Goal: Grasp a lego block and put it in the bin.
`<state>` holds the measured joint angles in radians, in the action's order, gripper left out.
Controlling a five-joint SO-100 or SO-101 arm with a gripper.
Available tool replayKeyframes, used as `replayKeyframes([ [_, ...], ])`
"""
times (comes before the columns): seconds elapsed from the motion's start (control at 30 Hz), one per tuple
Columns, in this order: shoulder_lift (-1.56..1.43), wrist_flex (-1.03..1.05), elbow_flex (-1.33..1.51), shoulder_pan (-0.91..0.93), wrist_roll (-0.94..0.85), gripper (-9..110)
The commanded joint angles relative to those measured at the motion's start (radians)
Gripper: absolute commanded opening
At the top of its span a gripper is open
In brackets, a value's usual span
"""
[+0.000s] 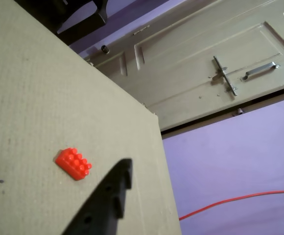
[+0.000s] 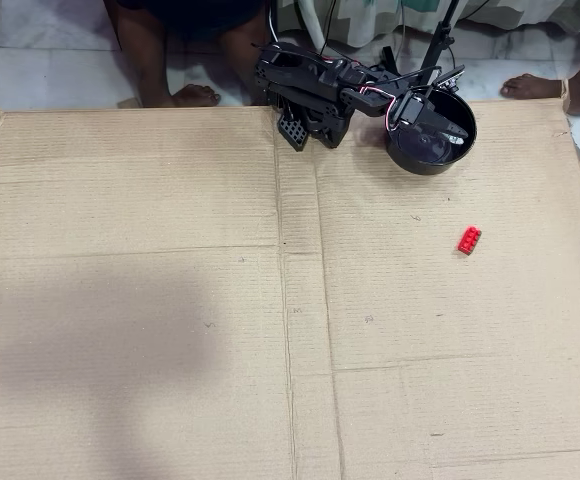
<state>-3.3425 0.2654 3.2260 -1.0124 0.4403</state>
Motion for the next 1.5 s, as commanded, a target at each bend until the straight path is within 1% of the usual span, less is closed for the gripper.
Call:
replayKeyframes([
  [0.0, 0.002, -0.014, 0.02, 0.005, -0.002, 36],
  [1.47, 0.003, 0.003, 0.02, 0.008, -0.006, 36],
])
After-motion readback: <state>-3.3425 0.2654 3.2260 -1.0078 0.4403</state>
